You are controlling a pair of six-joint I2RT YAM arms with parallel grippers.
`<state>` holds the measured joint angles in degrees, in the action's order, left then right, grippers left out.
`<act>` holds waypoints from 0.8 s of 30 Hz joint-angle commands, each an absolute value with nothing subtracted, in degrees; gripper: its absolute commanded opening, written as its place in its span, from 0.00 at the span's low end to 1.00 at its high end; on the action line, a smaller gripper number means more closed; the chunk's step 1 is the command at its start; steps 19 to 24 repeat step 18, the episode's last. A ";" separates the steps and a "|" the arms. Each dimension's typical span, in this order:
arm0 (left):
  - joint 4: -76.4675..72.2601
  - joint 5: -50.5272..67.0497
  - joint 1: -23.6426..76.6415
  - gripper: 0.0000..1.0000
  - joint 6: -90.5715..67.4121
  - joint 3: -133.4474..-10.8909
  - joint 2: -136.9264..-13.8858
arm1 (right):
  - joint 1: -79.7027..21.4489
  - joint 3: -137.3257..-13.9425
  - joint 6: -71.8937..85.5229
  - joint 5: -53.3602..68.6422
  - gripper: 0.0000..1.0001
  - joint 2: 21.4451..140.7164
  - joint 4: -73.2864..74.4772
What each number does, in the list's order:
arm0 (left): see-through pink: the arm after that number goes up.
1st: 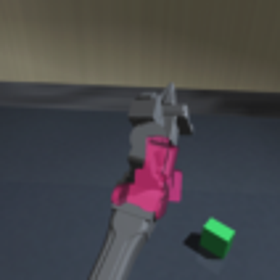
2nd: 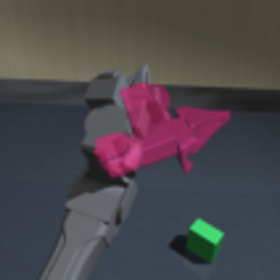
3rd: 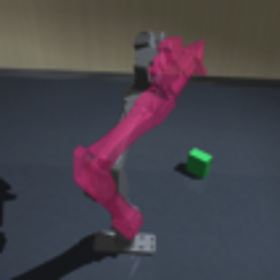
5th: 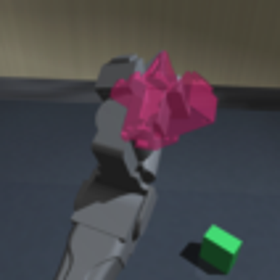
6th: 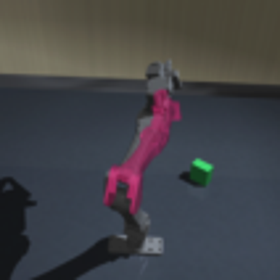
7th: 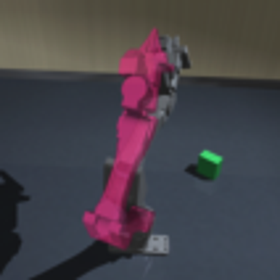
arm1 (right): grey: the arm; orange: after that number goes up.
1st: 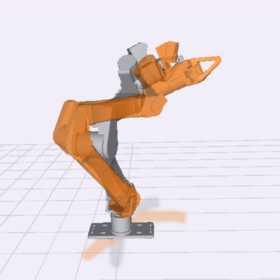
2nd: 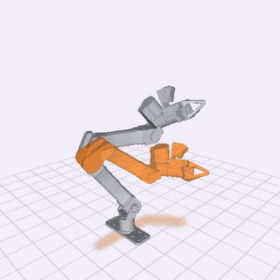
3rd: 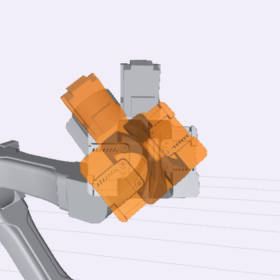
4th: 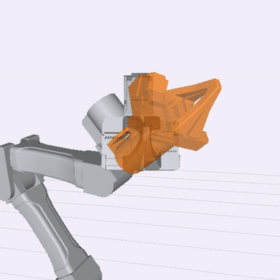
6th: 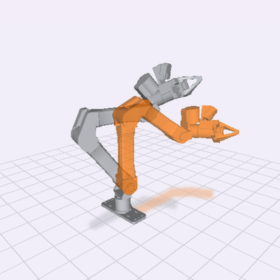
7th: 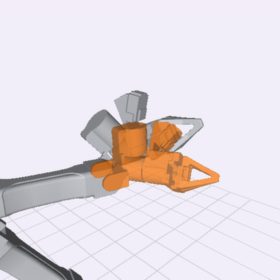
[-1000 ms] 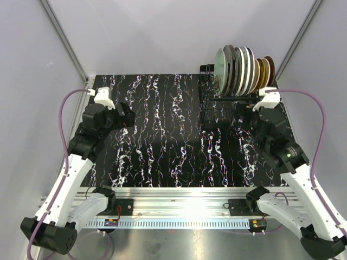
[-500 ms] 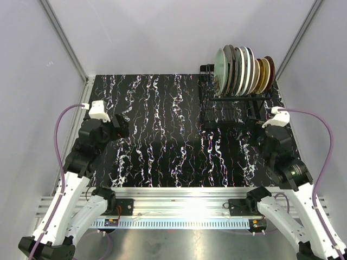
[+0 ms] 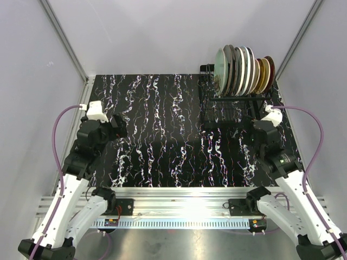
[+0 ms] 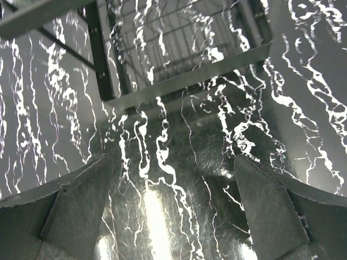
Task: Load the plates into the dish rack
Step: Insert the plate into the dish rack
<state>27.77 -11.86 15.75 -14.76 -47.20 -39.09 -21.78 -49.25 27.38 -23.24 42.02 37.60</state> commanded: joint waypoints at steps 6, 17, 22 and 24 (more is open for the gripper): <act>26.28 -13.18 16.00 0.99 -13.97 -47.46 -39.46 | -21.62 -52.55 32.61 -32.24 1.00 44.21 39.11; 26.45 -13.18 16.00 0.99 -13.80 -47.72 -39.55 | -21.53 -53.34 33.65 -33.47 1.00 46.04 41.04; 26.54 -13.27 16.00 0.99 -13.89 -47.72 -39.64 | -21.53 -53.78 34.01 -34.01 1.00 46.84 41.65; 26.54 -13.27 16.00 0.99 -13.89 -47.72 -39.64 | -21.53 -53.78 34.01 -34.01 1.00 46.84 41.65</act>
